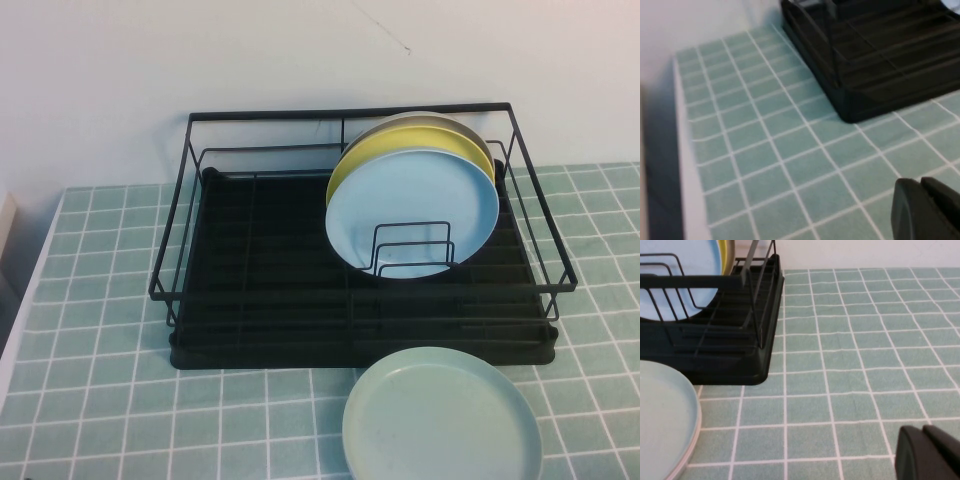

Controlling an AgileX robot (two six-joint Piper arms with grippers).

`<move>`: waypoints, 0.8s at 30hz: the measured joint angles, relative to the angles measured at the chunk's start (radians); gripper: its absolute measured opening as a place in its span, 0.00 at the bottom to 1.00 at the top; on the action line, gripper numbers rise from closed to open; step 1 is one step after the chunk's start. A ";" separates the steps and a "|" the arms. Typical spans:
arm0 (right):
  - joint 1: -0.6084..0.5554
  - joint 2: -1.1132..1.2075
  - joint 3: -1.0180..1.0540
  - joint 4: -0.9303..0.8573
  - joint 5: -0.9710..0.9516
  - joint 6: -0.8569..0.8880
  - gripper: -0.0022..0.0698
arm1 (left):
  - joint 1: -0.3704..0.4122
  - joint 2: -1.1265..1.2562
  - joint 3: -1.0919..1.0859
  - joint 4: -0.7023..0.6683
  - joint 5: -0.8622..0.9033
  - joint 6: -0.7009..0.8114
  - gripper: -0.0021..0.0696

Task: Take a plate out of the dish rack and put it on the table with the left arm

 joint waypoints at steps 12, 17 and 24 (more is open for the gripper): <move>0.000 0.000 0.000 0.000 0.000 0.000 0.03 | 0.266 -0.080 -0.003 0.054 0.047 -0.060 0.03; 0.000 0.000 0.000 0.000 0.000 0.000 0.03 | 0.254 -0.081 -0.006 0.054 0.050 -0.111 0.03; 0.000 0.000 0.000 0.000 0.000 0.000 0.03 | 0.238 -0.081 -0.006 0.054 0.050 -0.132 0.03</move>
